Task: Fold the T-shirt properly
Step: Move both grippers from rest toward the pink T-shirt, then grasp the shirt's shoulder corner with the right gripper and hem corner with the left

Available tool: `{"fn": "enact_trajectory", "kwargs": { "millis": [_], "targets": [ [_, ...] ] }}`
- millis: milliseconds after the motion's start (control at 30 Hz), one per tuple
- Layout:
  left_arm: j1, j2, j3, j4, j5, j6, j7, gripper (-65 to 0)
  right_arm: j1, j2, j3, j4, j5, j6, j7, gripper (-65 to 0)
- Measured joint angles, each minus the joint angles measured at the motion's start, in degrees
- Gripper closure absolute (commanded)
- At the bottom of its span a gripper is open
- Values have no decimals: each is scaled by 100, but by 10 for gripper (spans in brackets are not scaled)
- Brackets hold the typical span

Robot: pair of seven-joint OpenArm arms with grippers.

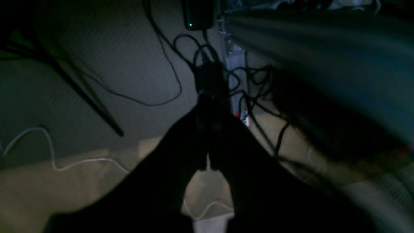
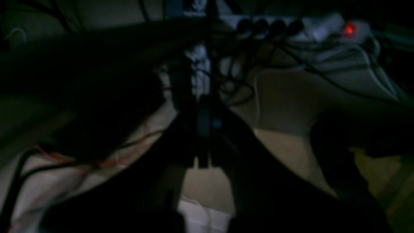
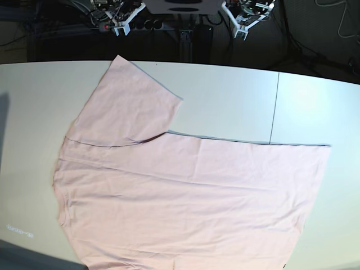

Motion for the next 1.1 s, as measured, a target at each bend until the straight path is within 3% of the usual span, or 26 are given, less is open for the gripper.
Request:
{"fn": "enact_trajectory", "kwargs": {
  "millis": [133,267,467,667,800,900,933,1033,1100],
  "targets": [
    [782,-448,-127,1239,-601,-503,487,0,-693,315,-26,839,859,205,-39,0],
    [1681,-621,-684,2861,-1158,-551,1298,0,-1484,667,-212,1930,1456,433,-59,0],
    [2968,-708,-1574,5567,-1187,-544,1484,0,-2763,1067,-363,4105,2243,566,-232,0],
    [3440,-920,-1676,7733,-1569,-562,1937,0,-4085,1698,-181,6533,2704,599,-420,0],
    [3453,-1130,-1676,8428,-1561,-566,2133,-167,-4498,1685,538,7862,3152,608,-391,0],
    [3442,-1307,-1687,8649,-1561,-564,2122,-318,-4472,1685,1099,8441,3407,610,-804,0],
    [3447,-1340,-1687,8682,-1563,-564,2122,-336,-4406,1685,1257,8513,3530,610,-949,-51],
    [3412,-1443,-1683,8701,-1565,-564,2144,-337,-4054,1685,1589,8509,4059,608,-1338,-338],
    [3311,-1537,-1676,8701,-1561,-564,2286,-337,-3862,1685,1668,8511,4183,608,-1412,-373]
  ]
}}
